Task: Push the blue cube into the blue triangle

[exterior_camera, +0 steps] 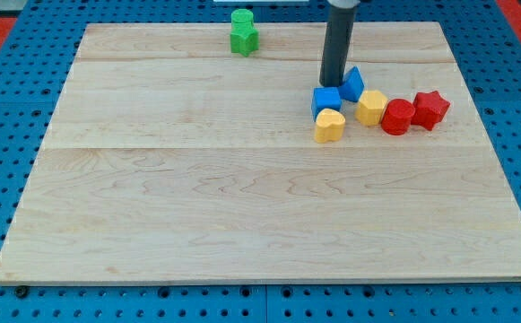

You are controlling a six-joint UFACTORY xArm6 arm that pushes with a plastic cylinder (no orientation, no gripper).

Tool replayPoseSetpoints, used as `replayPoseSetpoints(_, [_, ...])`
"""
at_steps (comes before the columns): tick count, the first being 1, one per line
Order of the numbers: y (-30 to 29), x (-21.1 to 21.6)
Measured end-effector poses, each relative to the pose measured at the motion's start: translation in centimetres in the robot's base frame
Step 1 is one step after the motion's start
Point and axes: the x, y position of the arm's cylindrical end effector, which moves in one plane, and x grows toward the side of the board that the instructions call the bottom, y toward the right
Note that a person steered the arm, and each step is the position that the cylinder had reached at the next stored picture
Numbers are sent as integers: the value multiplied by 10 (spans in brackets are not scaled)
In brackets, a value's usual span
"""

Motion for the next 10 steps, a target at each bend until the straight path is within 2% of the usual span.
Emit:
replayPoseSetpoints(2, [-51, 4])
replayPoseSetpoints(3, [-109, -2])
replayPoseSetpoints(4, [-110, 44])
replayPoseSetpoints(5, [-48, 75])
replayPoseSetpoints(6, [3, 59])
replayPoseSetpoints(7, [-30, 37])
replayPoseSetpoints(8, [-71, 66])
replayPoseSetpoints(9, [-82, 38])
replayPoseSetpoints(10, [-62, -10])
